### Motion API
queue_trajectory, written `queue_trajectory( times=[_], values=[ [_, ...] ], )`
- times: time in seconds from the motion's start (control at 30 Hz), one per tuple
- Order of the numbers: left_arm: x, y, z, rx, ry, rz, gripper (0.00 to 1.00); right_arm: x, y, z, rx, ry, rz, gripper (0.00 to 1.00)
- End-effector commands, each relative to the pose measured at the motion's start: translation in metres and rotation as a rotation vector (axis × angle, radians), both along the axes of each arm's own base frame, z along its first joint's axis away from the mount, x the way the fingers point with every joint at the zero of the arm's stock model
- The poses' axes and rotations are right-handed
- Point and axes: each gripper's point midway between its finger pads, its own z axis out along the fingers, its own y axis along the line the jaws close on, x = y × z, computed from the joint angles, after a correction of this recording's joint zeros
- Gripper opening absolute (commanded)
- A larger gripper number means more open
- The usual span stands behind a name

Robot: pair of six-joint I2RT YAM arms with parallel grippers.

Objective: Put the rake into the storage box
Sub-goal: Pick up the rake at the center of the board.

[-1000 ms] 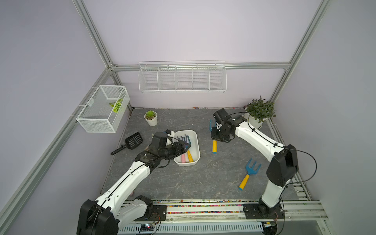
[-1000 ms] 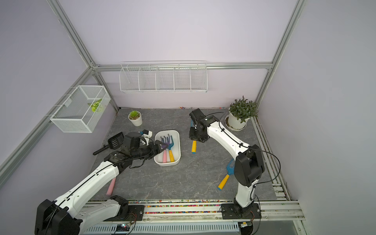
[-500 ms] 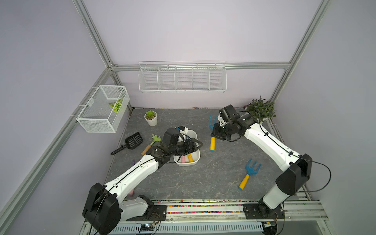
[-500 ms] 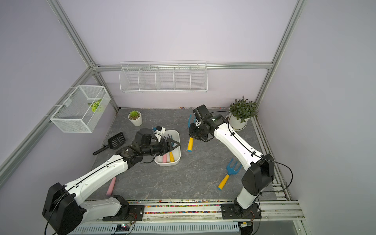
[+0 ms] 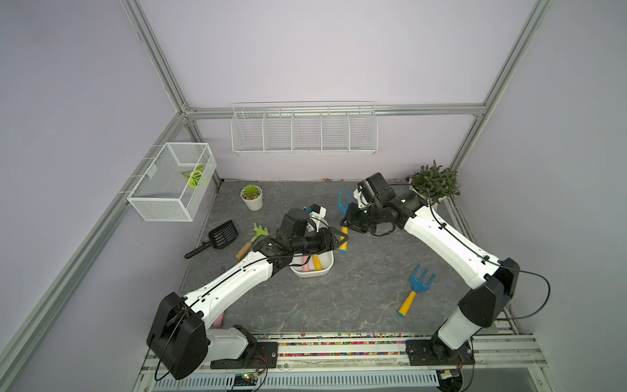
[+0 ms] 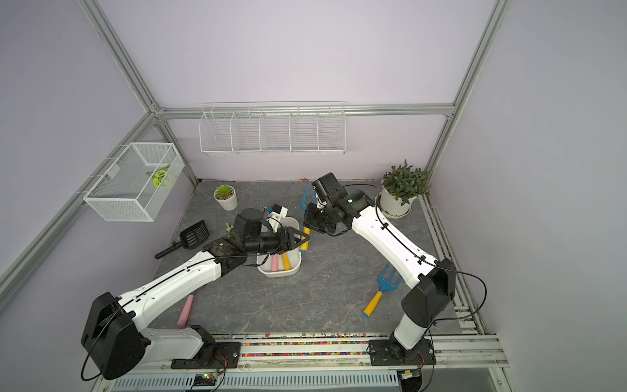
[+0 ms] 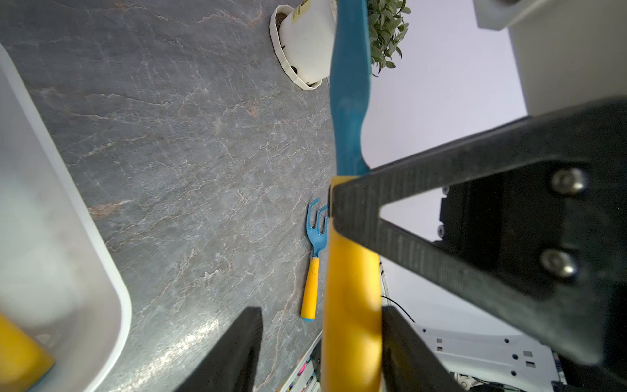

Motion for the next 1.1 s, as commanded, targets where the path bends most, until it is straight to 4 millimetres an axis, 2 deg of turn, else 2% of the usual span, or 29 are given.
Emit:
queue_trajectory(
  times=[0.0,0.33,0.43,0.47,0.67,0.77,0.9,1.07],
  values=[
    [-0.004,0.000,0.005,-0.015,-0.018,-0.009,0.50,0.002,0.013,0.009,0.032,-0.014,0.011,0.00],
    [-0.006,-0.001,0.000,-0.017,-0.004,-0.019,0.23,0.003,0.018,0.005,0.005,-0.017,0.033,0.00],
    [-0.005,-0.002,-0.003,-0.013,0.006,-0.018,0.04,0.001,0.018,0.004,-0.002,-0.015,0.044,0.01],
    [-0.005,-0.002,-0.004,-0.011,0.012,-0.018,0.00,0.001,0.017,0.004,-0.006,-0.016,0.045,0.05],
    [-0.003,0.001,-0.006,0.003,0.009,-0.001,0.00,0.000,0.007,0.013,-0.032,-0.059,0.042,0.41],
    [-0.002,0.004,-0.010,0.015,0.011,0.013,0.00,0.000,-0.004,0.023,-0.053,-0.102,0.028,0.53],
    [-0.001,0.011,-0.018,0.043,0.033,0.034,0.00,-0.001,-0.021,0.039,-0.063,-0.166,0.003,0.59],
    [0.003,0.025,-0.025,0.060,0.049,0.066,0.00,-0.002,-0.049,0.054,-0.062,-0.248,-0.059,0.60]
  ],
)
